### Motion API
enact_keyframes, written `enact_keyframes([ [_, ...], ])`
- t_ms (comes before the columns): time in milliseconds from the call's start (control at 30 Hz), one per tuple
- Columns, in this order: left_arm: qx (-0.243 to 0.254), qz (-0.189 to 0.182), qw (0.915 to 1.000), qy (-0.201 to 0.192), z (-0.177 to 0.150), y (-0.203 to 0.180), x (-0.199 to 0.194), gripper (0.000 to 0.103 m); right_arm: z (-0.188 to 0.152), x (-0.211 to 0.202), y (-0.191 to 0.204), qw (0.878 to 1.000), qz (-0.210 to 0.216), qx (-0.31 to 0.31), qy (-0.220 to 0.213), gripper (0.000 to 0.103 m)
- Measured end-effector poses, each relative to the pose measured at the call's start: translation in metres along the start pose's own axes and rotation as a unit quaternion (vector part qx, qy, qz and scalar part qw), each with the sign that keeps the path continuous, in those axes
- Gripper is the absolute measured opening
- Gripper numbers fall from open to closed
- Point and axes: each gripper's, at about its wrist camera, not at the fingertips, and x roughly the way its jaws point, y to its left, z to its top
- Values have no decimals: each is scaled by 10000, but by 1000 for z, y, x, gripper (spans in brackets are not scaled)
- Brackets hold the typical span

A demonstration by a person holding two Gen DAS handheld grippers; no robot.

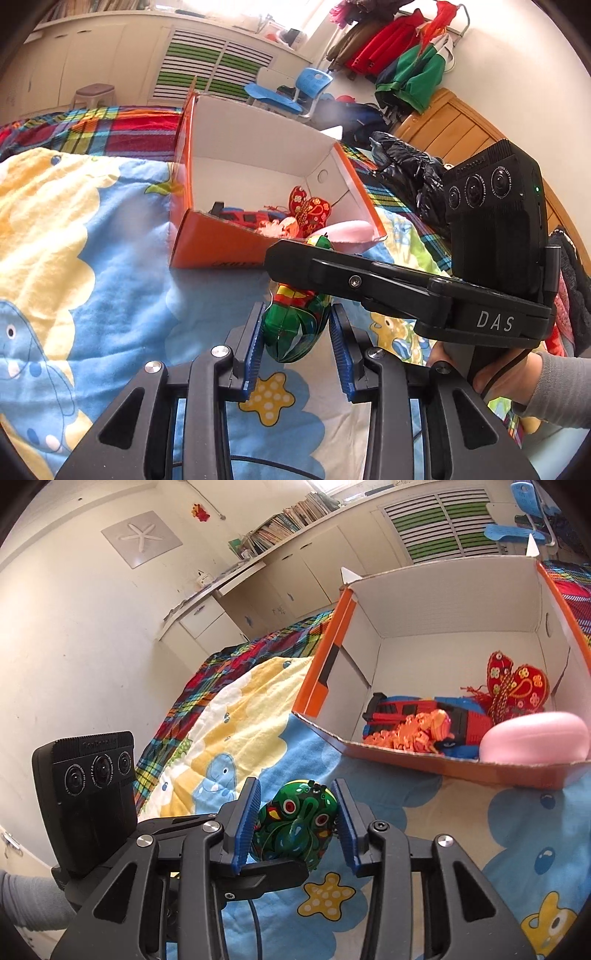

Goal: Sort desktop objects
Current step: 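Lift the green frog with both grippers over the orange box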

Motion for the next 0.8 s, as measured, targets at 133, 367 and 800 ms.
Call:
enact_keyframes([
  [133,85,28,9999,-110,22,-7,-4,31,18,-11,2,9998,8,68,-167,38],
  [367,112,-27,9997,-235,59,-7,13,31,53,-16,-4,9990,-162,11,-418,38],
  [800,-32,14,10000,-43,78,7,64,32,74,8,-45,9976,-542,215,-380,38],
])
